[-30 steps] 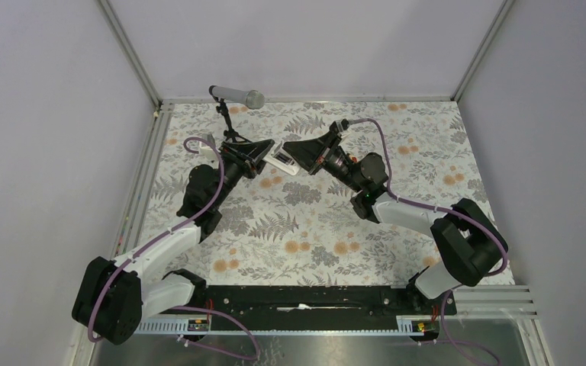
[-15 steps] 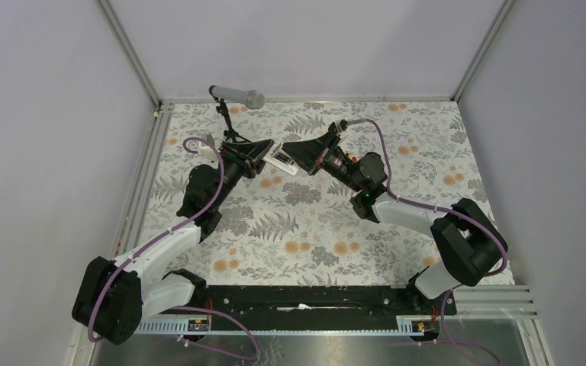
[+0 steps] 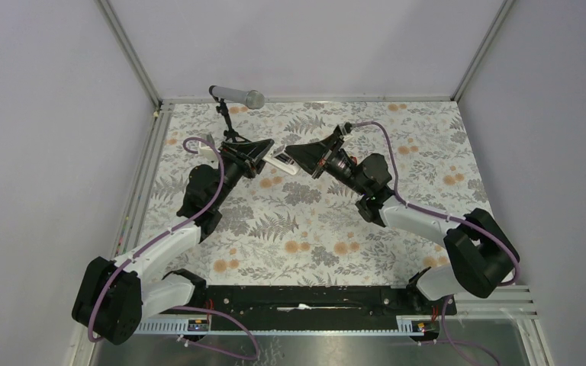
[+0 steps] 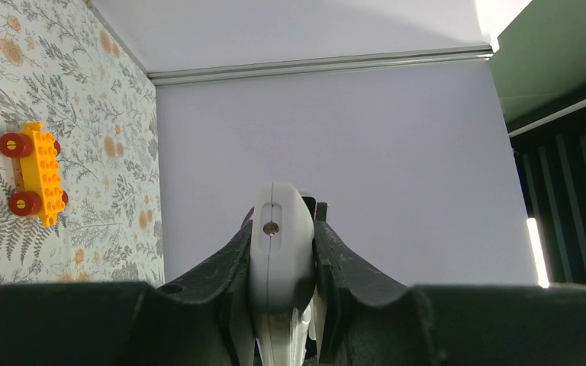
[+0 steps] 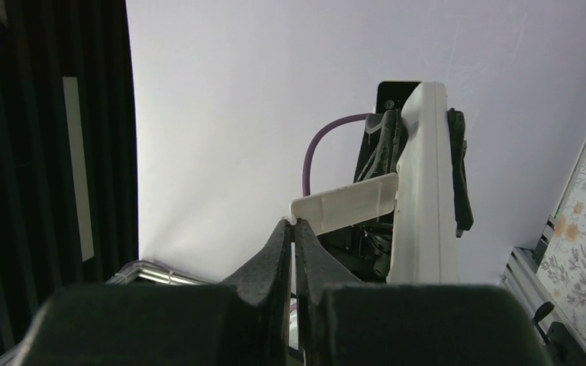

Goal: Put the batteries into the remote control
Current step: Load the battery cover into the remote control.

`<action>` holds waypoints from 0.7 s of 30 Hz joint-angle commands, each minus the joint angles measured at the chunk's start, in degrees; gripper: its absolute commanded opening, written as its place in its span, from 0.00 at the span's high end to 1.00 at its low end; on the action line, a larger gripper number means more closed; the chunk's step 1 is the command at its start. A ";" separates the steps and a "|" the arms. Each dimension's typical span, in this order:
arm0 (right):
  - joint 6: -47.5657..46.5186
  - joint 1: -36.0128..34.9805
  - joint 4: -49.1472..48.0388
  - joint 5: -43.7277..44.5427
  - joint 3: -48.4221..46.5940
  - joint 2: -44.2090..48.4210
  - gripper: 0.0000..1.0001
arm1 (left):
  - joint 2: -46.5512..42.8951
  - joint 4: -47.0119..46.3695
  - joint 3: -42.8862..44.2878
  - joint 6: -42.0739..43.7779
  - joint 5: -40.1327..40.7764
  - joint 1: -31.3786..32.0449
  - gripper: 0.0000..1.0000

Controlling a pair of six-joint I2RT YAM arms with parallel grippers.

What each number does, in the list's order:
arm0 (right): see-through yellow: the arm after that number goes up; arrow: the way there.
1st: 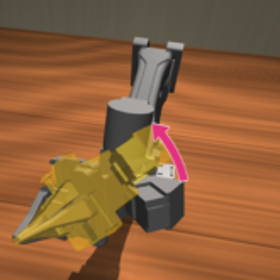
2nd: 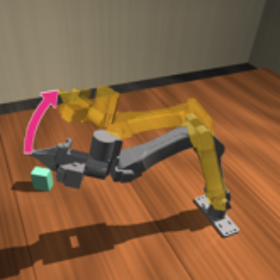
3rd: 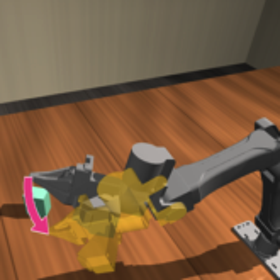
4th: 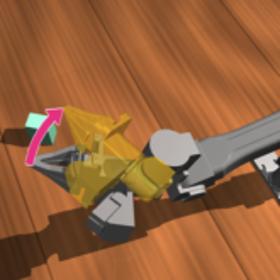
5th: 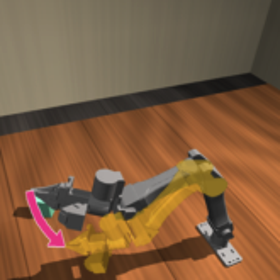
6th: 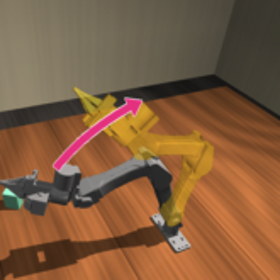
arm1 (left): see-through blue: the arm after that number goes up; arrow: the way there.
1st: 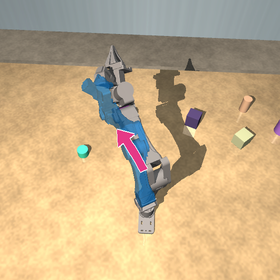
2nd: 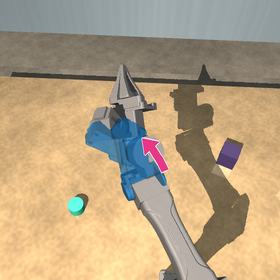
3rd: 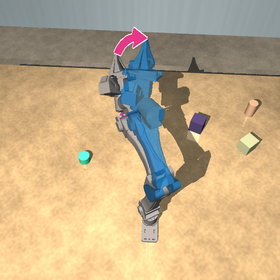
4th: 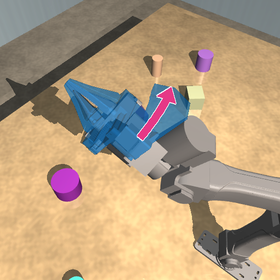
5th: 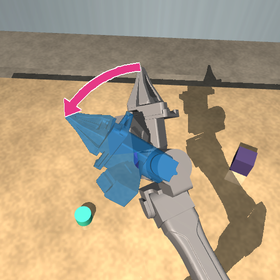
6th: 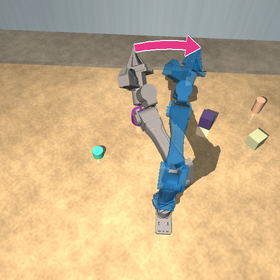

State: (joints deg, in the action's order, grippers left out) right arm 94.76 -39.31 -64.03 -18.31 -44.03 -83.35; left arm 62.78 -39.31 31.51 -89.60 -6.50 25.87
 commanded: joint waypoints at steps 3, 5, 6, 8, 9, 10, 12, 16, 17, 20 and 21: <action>-1.66 -0.64 3.33 1.71 1.88 3.03 0.93 | -2.21 -3.81 2.24 -1.40 1.73 0.24 1.00; -1.92 -0.74 3.70 1.67 2.12 3.35 0.91 | -2.27 -3.65 2.33 -1.45 1.69 0.24 1.00; -2.13 -0.74 4.14 1.67 2.33 3.60 0.91 | -2.15 -3.75 2.33 -1.45 1.64 0.24 1.00; -2.36 -0.77 4.88 1.67 2.84 4.17 0.89 | -2.02 -3.71 2.33 -1.56 1.69 0.24 1.00; -2.38 -0.77 5.21 1.80 3.19 4.57 0.89 | -1.90 -3.69 2.24 -1.62 1.76 0.24 1.00; -2.34 -0.72 5.54 1.95 3.62 4.95 0.88 | -1.88 -3.73 2.24 -1.67 1.82 0.24 1.00; -2.41 -0.77 6.18 2.25 4.23 5.70 0.86 | -1.94 -3.22 2.24 -1.63 1.94 0.24 1.00; -3.43 -0.74 9.49 2.92 4.57 7.42 0.82 | -2.14 -2.38 2.03 -1.45 2.26 0.24 1.00; -3.78 -0.76 10.60 2.97 4.43 7.90 0.81 | -2.14 -2.39 2.06 -1.45 2.28 0.24 1.00; -4.02 -0.76 13.67 3.44 4.48 9.03 0.80 | -1.86 -2.31 1.98 -1.45 2.13 0.24 1.00; -4.02 -0.75 14.58 3.60 4.50 9.34 0.80 | -1.87 -2.22 1.90 -1.53 2.12 0.24 1.00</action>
State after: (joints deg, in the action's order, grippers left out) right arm 92.33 -39.44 -53.60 -16.71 -39.44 -76.71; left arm 62.59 -39.07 31.51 -90.21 -5.10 25.87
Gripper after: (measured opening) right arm 0.197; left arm 0.275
